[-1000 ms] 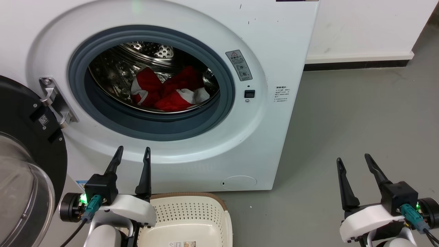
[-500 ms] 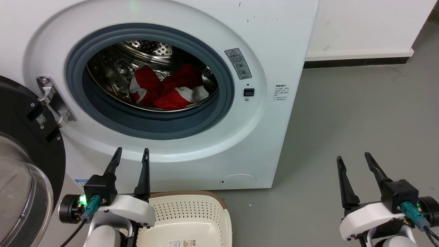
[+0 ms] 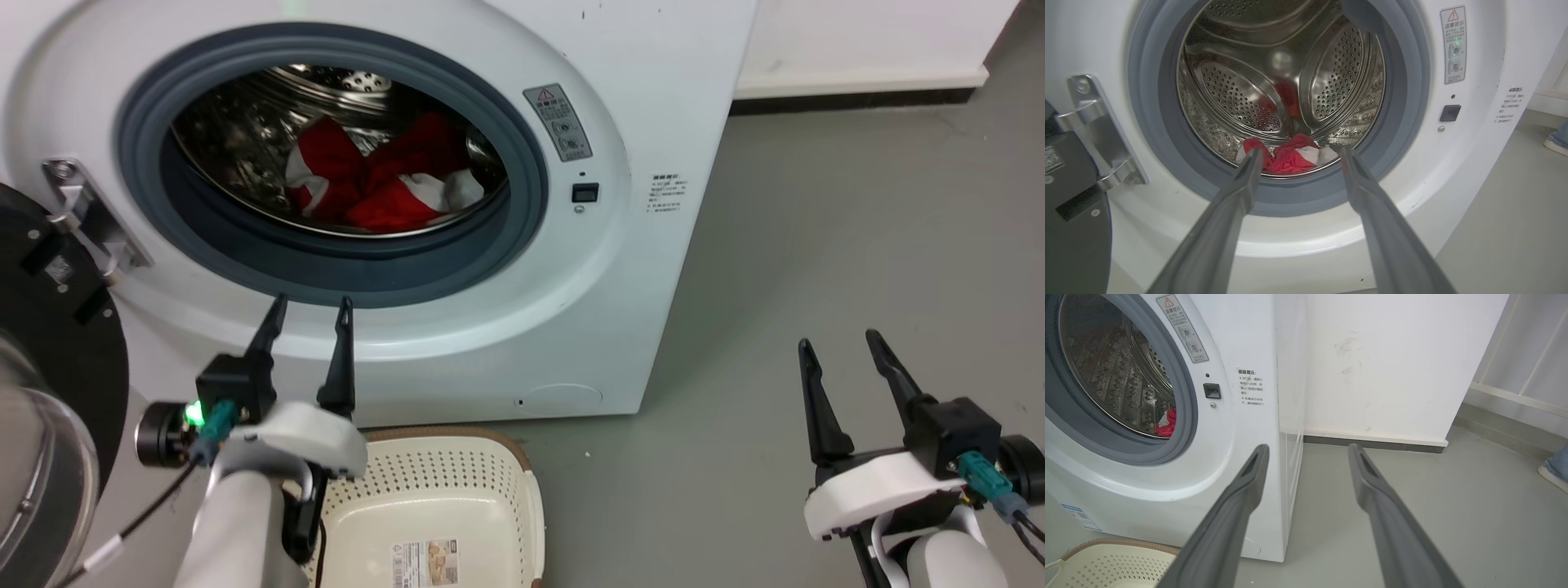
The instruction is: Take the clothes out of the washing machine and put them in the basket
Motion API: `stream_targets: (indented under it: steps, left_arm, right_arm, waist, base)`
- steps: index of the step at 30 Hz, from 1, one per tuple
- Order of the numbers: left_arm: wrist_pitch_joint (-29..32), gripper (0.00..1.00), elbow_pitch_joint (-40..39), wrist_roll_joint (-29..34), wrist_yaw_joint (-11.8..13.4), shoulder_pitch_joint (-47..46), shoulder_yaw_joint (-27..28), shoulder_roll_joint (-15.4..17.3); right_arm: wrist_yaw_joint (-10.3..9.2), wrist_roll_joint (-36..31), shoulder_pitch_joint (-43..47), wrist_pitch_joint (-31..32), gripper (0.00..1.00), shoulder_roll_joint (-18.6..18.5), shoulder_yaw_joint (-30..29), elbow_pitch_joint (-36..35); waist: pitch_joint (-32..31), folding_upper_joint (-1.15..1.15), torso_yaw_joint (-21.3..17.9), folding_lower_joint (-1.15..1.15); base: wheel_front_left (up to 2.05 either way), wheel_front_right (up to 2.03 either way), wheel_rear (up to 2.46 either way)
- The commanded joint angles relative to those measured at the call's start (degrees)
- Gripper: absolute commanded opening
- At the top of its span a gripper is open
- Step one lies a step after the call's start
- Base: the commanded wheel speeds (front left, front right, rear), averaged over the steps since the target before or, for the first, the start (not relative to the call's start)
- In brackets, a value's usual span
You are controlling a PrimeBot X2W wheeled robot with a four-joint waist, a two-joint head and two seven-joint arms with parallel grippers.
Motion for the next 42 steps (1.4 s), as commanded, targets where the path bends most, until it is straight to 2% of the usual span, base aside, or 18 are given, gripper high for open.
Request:
stream_targets:
  steps: [1, 8, 26, 33, 42]
  left_arm:
    - [-0.2, 1.00, 1.1, 0.0, -0.1, -2.2, 0.0, 0.6]
    - [3.6, 1.00, 8.9, -0.2, -0.6, -14.4, -0.4, 4.0]
    - [16.9, 1.00, 21.6, 0.5, -1.6, -40.6, -2.1, 18.3]
    - [23.6, 1.00, 24.5, -0.4, -1.7, -48.3, -5.0, 23.7]
    - [33.9, 1.00, 23.6, -5.0, -1.7, -58.0, -11.8, 31.4]
  right_arm:
    - [0.10, 0.4, -1.1, -0.2, 1.00, 0.1, 0.1, -0.3]
    - [0.05, 1.5, -4.3, -1.0, 1.00, 0.1, 1.1, -0.4]
    - [0.05, 9.1, -12.4, -4.8, 1.00, 0.1, 5.6, 3.7]
    - [0.05, 12.4, -14.8, -4.9, 1.00, 0.2, 7.1, 4.0]
    - [0.05, 16.6, -15.4, -4.9, 1.00, 0.2, 9.3, 3.5]
  waist:
    - [1.5, 0.00, -0.8, 0.00]
    - [7.6, 0.00, -4.3, 0.00]
    - [25.2, 0.00, -15.6, 0.00]
    - [29.7, 0.00, -19.3, 0.00]
    - [34.9, 0.00, -22.4, 0.00]
  base:
    - [0.00, 0.00, 0.00]
    - [0.00, 0.00, 0.00]
    - [0.00, 0.00, 0.00]
    - [0.00, 0.00, 0.00]
    - [0.00, 0.00, 0.00]
